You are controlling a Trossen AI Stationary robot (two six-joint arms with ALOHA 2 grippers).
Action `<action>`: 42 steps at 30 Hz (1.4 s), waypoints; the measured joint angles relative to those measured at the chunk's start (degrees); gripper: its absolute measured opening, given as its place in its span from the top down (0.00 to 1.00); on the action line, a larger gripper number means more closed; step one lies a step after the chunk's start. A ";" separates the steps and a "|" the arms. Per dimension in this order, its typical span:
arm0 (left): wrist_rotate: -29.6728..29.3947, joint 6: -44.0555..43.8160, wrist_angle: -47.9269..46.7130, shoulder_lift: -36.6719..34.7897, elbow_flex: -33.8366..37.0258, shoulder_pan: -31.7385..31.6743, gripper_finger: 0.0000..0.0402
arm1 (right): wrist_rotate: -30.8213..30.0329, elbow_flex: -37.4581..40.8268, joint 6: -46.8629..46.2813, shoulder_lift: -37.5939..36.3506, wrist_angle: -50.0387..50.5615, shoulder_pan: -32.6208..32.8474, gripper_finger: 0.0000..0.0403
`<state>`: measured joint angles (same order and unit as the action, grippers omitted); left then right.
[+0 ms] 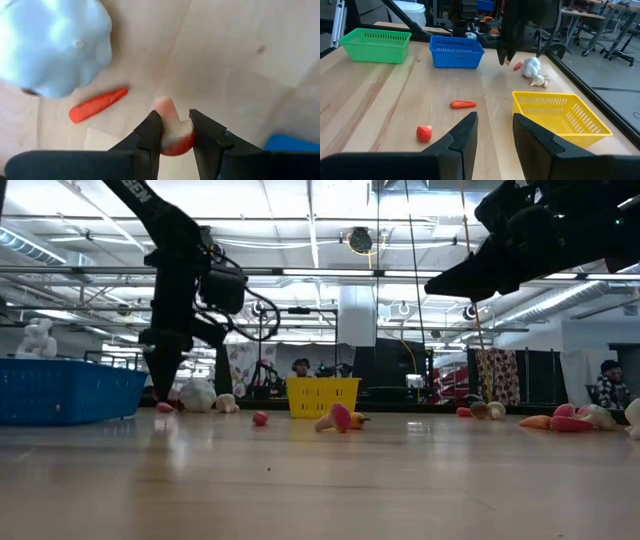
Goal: Sort produce into baskets
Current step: Put the orange mushroom into the blue bin
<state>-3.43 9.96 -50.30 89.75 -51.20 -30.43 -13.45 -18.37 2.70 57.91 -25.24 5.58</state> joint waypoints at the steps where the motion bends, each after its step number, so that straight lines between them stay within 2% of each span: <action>1: 1.02 -0.53 0.01 -0.77 -0.15 0.24 0.78 | 0.02 0.00 -0.02 0.00 -0.08 0.00 0.71; 4: 3.36 -2.03 0.07 -3.59 -0.28 1.34 0.78 | 0.00 0.00 -0.04 0.00 -0.19 0.00 0.71; 10: 3.65 -4.26 0.39 -9.57 -0.33 3.68 0.78 | 0.00 0.00 -0.07 0.00 -0.23 0.00 0.71; 15: 10.85 -9.45 -2.25 -13.70 -0.35 5.72 0.78 | 0.00 0.00 -0.09 0.02 -0.81 0.00 0.71; 18: 12.92 -14.25 -6.11 -15.40 -0.34 8.13 0.78 | 0.00 0.00 -0.09 0.02 -1.85 0.00 0.71; 24: 12.76 -19.68 -11.34 -18.51 0.34 14.34 0.78 | 0.00 0.00 -0.09 0.02 -3.22 0.01 0.71; 34: 10.08 -28.70 -11.67 -21.50 3.78 21.84 0.78 | 0.02 0.00 -1.83 0.02 -3.72 0.01 0.71; 40: 9.92 -30.68 -11.48 -21.50 7.52 24.62 0.78 | 0.02 0.00 -1.82 0.02 -3.71 0.02 0.71; 42: 7.58 -30.69 -10.14 -21.50 8.16 25.13 0.77 | 0.02 0.00 -1.84 0.02 -3.69 0.02 0.71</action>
<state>4.15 -20.73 -60.44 68.25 -43.04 -5.30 -13.43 -18.37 0.86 57.93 -28.94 5.60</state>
